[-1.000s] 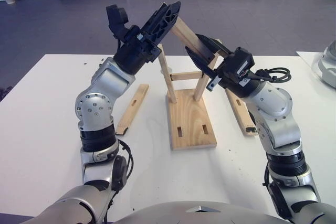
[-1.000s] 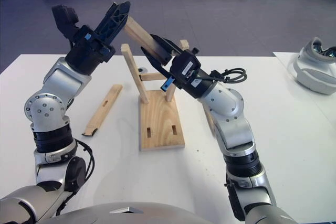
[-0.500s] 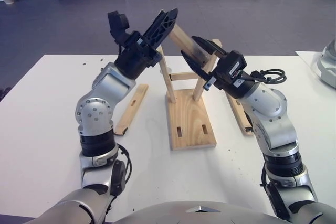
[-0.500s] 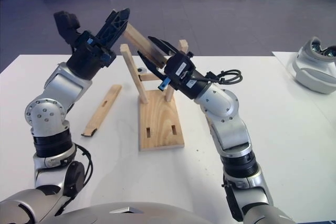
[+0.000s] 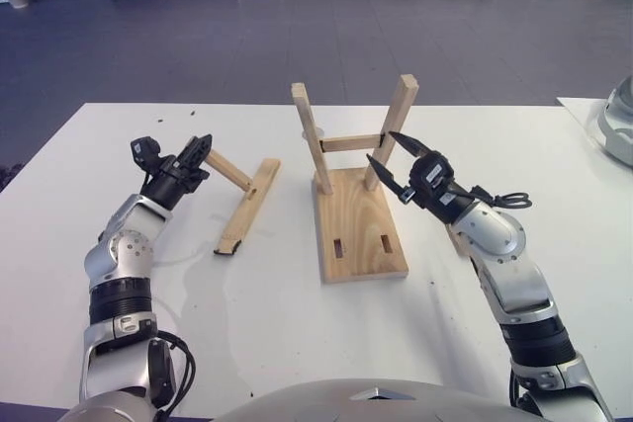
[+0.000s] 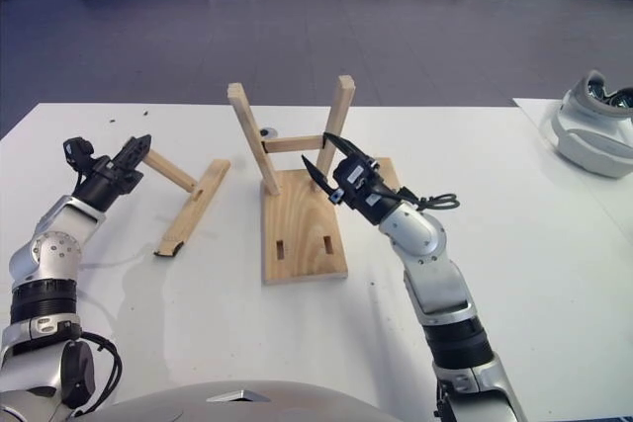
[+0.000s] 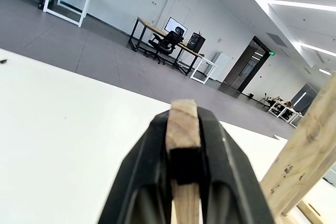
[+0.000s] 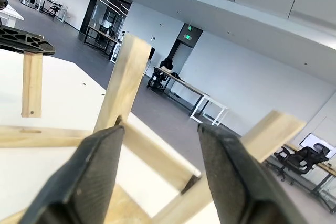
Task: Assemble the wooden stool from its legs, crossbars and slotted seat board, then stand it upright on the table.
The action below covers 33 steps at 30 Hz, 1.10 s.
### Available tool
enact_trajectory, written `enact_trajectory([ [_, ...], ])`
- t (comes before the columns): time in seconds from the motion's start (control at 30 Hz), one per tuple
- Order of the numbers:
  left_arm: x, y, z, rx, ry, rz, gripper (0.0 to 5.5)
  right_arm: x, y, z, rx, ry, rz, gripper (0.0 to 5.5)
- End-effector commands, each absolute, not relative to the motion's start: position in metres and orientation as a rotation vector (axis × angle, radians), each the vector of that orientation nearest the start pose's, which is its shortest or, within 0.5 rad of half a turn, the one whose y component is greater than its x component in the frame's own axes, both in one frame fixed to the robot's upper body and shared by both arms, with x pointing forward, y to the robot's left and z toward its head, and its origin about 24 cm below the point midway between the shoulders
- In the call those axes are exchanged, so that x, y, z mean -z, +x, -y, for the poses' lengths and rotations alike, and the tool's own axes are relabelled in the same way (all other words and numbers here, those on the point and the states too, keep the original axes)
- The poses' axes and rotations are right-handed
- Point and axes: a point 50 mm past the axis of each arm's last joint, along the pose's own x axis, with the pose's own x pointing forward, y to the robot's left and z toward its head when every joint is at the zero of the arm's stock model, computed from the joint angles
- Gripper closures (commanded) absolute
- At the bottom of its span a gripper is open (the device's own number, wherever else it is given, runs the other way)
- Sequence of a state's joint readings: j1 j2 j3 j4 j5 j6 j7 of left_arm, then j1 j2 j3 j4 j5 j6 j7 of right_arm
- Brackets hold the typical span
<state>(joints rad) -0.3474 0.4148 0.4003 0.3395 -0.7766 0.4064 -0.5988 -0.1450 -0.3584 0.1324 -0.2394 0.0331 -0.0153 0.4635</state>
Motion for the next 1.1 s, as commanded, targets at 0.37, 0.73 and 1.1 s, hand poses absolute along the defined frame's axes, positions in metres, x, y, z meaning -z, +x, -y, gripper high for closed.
enact_trajectory([
  [0.37,-0.085,0.309,-0.270,0.333,-0.592,-0.010,5.09,-0.113,0.259,0.134,-0.650,-0.391,0.267,2.88],
  [0.73,-0.064,0.305,-0.271,0.287,-0.530,-0.116,5.09,-0.110,0.258,0.132,-0.659,-0.395,0.254,2.88],
  [1.1,-0.016,0.289,-0.255,0.263,-0.172,-0.389,5.09,-0.108,0.257,0.134,-0.646,-0.427,0.245,2.88],
])
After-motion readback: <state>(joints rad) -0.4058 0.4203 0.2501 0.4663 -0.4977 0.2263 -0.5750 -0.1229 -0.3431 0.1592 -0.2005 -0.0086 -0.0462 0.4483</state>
